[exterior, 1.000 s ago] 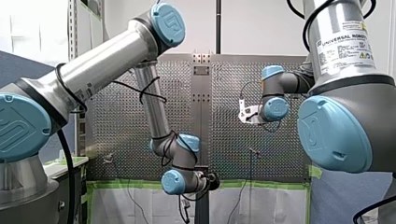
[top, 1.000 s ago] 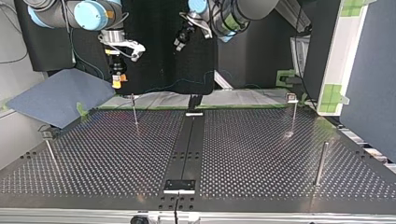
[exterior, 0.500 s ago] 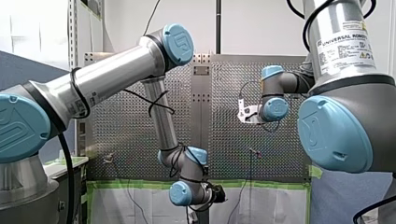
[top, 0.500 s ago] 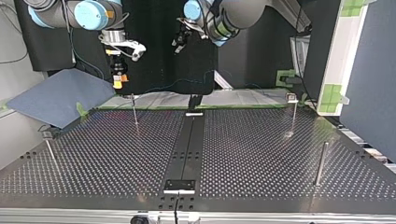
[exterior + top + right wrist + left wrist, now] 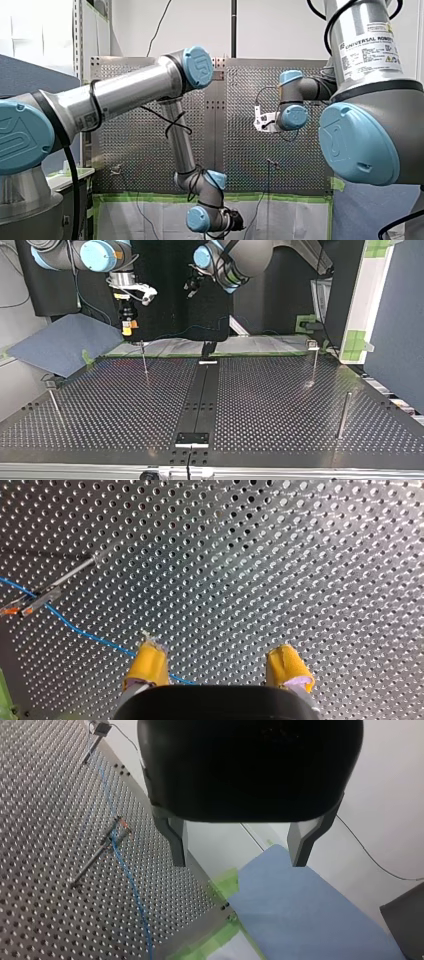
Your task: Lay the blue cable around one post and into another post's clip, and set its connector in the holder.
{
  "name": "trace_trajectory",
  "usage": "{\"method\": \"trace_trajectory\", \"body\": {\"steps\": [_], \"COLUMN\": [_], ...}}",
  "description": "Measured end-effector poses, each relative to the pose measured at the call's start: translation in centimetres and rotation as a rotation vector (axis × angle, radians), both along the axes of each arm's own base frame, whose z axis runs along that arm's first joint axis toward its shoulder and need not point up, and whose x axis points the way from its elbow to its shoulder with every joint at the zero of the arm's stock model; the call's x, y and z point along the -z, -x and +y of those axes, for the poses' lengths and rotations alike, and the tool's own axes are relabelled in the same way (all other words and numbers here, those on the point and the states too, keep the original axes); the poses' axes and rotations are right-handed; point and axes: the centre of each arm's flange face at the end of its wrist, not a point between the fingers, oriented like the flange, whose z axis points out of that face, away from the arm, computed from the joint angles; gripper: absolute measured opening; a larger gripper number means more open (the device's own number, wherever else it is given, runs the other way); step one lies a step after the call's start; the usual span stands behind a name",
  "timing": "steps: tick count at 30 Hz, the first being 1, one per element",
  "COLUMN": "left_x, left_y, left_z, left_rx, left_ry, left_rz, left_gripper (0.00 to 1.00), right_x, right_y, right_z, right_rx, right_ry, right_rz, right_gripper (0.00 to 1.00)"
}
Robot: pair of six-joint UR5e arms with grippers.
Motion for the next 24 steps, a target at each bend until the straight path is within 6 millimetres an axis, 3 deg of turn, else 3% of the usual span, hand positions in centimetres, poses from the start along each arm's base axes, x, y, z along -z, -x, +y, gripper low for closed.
{"method": "trace_trajectory", "body": {"steps": [16,24], "left_x": [5.2,8.2], "left_y": [-0.5,-1.8], "left_z": [-1.8,-2.1], "left_rx": [-0.011,-0.036], "left_ry": [0.092,0.153], "left_rz": [0.092,0.136], "left_gripper": [0.99,0.99], "right_x": [0.0,-0.1], "right_y": [-0.4,-0.7], "right_z": [0.2,0.3], "right_rx": [-0.017,-0.026], "right_ry": [0.001,0.006], "right_rz": [-0.006,-0.009], "right_gripper": [0.98,0.98]}}
